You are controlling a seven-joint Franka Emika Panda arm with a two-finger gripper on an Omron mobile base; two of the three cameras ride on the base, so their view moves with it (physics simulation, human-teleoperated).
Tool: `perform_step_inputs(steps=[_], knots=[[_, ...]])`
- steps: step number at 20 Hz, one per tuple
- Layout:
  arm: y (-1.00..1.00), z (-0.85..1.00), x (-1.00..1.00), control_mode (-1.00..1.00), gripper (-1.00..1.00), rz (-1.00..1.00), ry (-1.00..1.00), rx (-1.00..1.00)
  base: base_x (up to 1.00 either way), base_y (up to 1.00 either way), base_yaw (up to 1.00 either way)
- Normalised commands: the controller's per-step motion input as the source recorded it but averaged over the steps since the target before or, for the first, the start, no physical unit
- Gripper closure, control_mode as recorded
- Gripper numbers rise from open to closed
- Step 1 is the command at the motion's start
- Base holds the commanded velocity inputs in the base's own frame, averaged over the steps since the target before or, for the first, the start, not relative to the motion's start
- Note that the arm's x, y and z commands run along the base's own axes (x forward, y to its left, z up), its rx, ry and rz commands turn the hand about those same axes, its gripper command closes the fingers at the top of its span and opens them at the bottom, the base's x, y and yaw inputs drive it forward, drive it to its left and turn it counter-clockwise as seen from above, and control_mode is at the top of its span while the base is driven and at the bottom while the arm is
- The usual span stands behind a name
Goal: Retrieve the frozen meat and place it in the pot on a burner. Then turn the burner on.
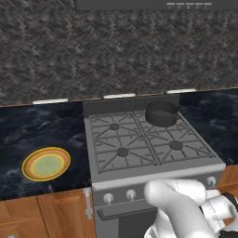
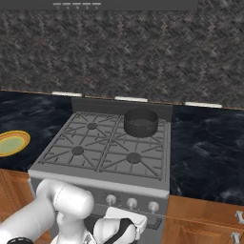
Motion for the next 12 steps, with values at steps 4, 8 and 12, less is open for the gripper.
perform_step_inputs(steps=[4,8,12], knots=[[-0.03,0.0,0.0,-1.0,-1.0,0.0,0.0,0.0,0.0,0.0,0.0],[-0.01,0.0,0.04,-1.0,-1.0,0.0,0.0,0.0,0.0,0.0,0.0],[0.0,0.0,0.1,-1.0,-1.0,0.0,0.0,0.0,0.0,0.0,0.0]])
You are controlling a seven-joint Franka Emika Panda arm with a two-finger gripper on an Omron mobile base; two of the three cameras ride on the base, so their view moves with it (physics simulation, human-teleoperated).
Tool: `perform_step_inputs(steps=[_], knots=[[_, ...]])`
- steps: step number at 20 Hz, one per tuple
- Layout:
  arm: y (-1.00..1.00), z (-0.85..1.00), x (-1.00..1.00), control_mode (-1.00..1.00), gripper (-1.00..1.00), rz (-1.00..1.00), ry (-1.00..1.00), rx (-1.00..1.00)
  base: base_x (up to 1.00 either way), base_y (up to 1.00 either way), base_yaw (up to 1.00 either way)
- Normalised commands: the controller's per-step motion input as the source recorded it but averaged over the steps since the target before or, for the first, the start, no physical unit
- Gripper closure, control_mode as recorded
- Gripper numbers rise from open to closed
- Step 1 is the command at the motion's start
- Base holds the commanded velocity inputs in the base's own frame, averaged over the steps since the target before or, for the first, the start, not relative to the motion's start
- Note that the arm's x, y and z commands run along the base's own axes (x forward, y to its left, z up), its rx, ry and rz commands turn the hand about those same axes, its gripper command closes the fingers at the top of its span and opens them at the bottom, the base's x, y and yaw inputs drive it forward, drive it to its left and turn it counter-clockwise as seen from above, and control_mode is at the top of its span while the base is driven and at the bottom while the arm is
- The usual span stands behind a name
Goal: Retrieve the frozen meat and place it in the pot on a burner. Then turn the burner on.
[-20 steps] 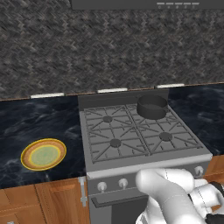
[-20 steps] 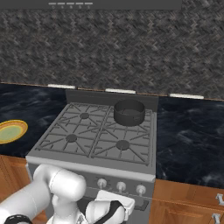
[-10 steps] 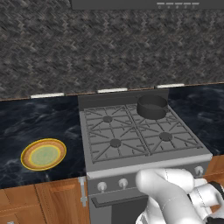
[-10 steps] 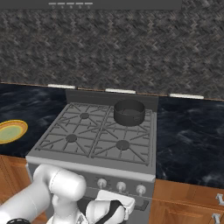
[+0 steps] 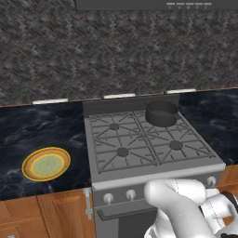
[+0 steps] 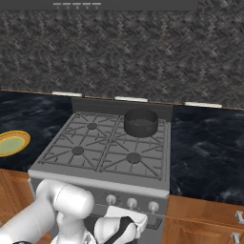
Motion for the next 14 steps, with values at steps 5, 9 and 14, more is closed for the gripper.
perform_step_inputs(steps=[5,9,14], knots=[[0.0,0.0,0.22,-1.0,-1.0,0.0,0.0,0.0,0.0,0.0,0.0],[0.0,-0.01,0.21,-1.0,-1.0,0.0,0.0,0.0,0.0,0.0,0.0],[0.0,-0.05,0.18,-1.0,-1.0,0.0,0.0,0.0,0.0,0.0,0.0]])
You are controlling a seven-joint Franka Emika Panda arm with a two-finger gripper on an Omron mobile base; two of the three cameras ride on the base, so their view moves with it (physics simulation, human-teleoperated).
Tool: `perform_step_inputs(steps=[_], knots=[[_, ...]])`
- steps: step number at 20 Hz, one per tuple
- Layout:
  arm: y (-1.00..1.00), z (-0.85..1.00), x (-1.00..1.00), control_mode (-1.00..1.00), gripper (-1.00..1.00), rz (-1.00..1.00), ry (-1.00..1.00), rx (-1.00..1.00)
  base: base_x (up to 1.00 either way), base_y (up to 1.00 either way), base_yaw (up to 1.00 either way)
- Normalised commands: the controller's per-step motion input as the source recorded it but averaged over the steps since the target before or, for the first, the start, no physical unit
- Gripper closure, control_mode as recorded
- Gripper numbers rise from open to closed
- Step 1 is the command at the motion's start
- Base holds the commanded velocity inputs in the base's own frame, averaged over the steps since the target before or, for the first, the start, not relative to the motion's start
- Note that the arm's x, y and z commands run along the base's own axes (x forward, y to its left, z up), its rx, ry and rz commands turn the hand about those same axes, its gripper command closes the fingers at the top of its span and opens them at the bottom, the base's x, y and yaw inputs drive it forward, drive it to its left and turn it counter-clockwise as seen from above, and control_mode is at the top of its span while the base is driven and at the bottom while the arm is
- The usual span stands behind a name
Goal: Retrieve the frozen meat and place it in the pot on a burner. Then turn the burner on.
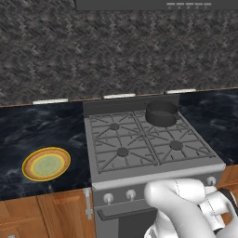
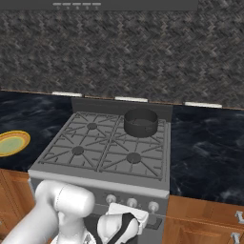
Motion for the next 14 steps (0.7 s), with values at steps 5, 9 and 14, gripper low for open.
perform_step_inputs(steps=[5,9,14], knots=[[0.0,0.0,0.07,-1.0,-1.0,0.01,0.0,0.0,0.0,0.0,0.0],[0.0,0.0,0.0,-1.0,-1.0,0.0,0.0,0.0,0.0,0.0,0.0],[0.0,0.0,0.0,-1.0,1.0,0.0,0.0,0.0,0.0,0.0,0.0]])
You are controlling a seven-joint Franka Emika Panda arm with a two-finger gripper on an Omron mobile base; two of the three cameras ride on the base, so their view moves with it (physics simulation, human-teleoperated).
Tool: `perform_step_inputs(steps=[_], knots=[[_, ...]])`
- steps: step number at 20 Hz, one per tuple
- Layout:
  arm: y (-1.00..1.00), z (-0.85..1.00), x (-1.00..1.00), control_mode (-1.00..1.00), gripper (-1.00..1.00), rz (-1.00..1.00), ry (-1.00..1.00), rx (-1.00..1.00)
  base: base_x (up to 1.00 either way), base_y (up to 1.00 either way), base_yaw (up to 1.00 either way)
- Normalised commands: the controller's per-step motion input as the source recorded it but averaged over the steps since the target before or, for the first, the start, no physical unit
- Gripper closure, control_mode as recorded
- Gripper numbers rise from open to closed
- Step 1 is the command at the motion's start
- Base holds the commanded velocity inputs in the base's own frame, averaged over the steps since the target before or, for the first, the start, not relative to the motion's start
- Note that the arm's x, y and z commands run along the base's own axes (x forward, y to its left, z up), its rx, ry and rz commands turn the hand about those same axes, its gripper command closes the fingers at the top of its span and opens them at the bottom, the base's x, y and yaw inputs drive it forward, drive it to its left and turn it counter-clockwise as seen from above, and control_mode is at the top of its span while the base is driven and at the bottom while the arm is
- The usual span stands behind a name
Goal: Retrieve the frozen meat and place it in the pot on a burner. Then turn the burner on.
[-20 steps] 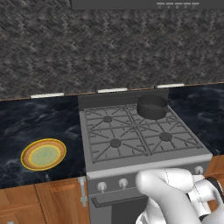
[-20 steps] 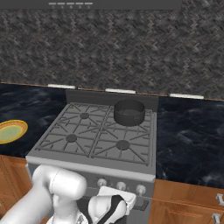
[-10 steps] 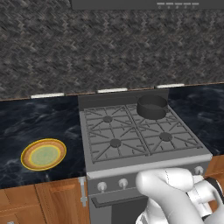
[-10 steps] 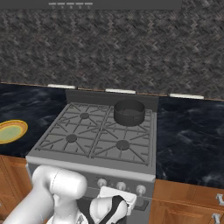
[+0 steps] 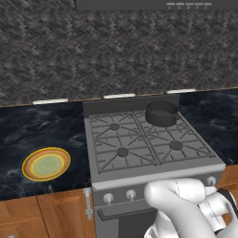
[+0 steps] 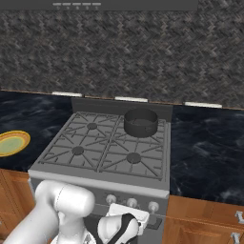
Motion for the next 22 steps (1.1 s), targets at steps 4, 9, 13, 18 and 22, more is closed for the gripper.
perform_step_inputs(steps=[4,9,13,18,22], knots=[[0.0,0.0,0.0,-1.0,1.0,0.0,0.0,0.0,0.0,0.0,0.0],[0.0,0.0,0.0,-1.0,1.0,0.0,0.0,-0.04,0.0,0.0,0.0],[0.0,0.0,-0.01,-1.0,1.0,0.01,0.0,-0.2,0.0,0.0,0.0],[0.0,0.0,0.0,-1.0,1.0,0.09,0.0,-0.29,0.0,0.0,0.0],[0.0,0.0,0.0,-1.0,1.0,0.05,0.01,-0.25,0.0,0.0,0.0]])
